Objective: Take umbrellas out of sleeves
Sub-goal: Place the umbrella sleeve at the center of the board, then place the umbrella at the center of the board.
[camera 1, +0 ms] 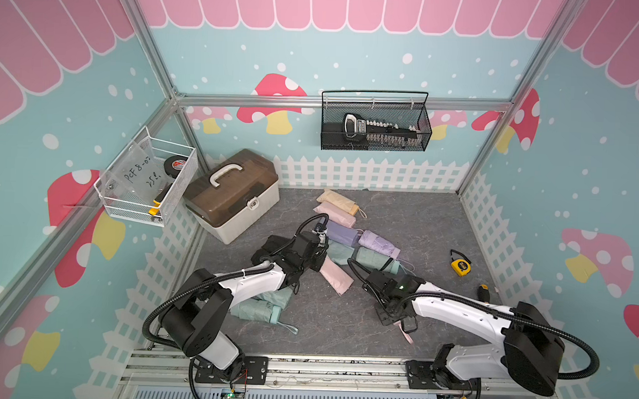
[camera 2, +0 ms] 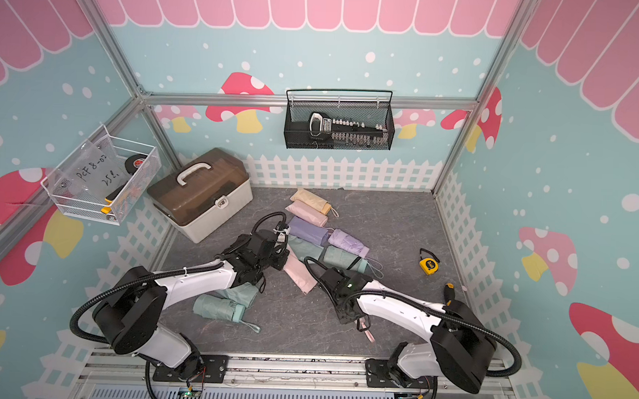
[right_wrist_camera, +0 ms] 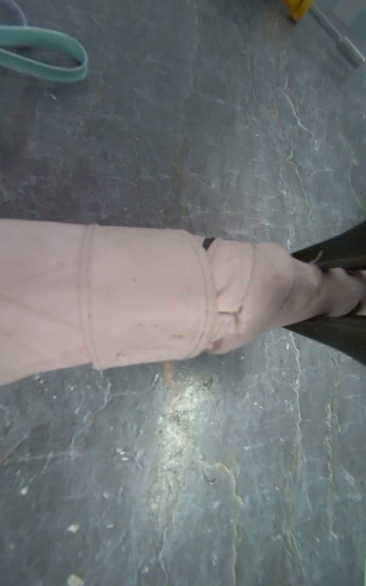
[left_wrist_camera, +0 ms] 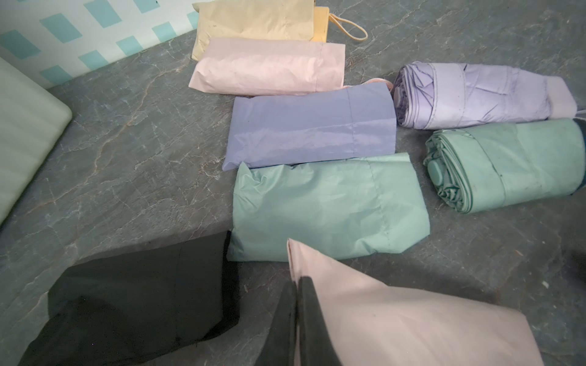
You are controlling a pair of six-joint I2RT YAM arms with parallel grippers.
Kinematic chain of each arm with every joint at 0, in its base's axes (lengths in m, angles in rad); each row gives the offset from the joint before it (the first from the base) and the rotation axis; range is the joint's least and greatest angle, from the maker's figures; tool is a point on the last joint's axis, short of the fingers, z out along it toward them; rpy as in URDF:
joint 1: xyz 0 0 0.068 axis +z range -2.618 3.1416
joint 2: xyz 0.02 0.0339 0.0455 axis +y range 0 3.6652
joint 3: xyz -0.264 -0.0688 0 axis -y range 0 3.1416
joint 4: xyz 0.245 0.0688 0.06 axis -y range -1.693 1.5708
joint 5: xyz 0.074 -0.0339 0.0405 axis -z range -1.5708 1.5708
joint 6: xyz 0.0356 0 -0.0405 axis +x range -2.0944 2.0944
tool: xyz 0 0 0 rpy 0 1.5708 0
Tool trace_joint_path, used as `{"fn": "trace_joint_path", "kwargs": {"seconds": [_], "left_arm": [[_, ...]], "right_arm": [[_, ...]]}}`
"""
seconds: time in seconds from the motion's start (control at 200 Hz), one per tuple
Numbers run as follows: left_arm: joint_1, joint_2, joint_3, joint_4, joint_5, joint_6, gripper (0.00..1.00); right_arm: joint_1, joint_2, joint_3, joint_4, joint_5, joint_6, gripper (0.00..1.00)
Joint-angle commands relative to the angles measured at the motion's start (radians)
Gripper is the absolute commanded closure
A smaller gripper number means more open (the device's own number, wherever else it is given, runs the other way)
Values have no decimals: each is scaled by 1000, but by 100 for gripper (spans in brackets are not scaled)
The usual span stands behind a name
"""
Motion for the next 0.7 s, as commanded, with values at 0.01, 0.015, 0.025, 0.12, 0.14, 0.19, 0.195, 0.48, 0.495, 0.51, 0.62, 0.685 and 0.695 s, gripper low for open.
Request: {"fn": "trace_joint_path", "kwargs": {"seconds": [0.01, 0.015, 0.025, 0.12, 0.14, 0.19, 0.195, 0.48, 0.495, 0.51, 0.62, 0.685, 0.695], "left_arm": [[2, 27, 55, -63, 39, -124, 100], [2, 29, 55, -63, 41, -129, 100], [2, 31, 54, -60, 46, -135, 100], [2, 49, 32, -31, 34, -211, 100], [1, 51, 27, -25, 26, -228, 100], [2, 57, 16, -17, 3, -270, 100], [2, 59, 15, -16, 2, -275, 100], [4, 84, 7, -29, -79, -404, 82], [3, 80, 4, -28, -84, -405, 76], [3, 76, 2, -26, -89, -406, 72], [7, 40, -17, -16, -89, -397, 66], [6, 21, -18, -19, -82, -388, 59], [7, 18, -19, -19, -80, -387, 57]], "right_arm": [[9, 54, 41, 67, 110, -73, 88], [9, 56, 41, 72, 110, -76, 88], [9, 59, 39, 79, 110, -83, 88], [10, 94, 46, 129, 97, -131, 87], [11, 99, 48, 132, 101, -136, 86], [11, 110, 54, 135, 122, -149, 84], [11, 110, 54, 135, 124, -151, 84], [13, 175, 118, 119, 262, -198, 57], [13, 182, 123, 113, 271, -195, 54], [13, 188, 128, 107, 278, -192, 52], [13, 191, 141, 78, 299, -167, 44], [12, 151, 132, 73, 271, -155, 43], [12, 141, 129, 72, 263, -155, 43]]}}
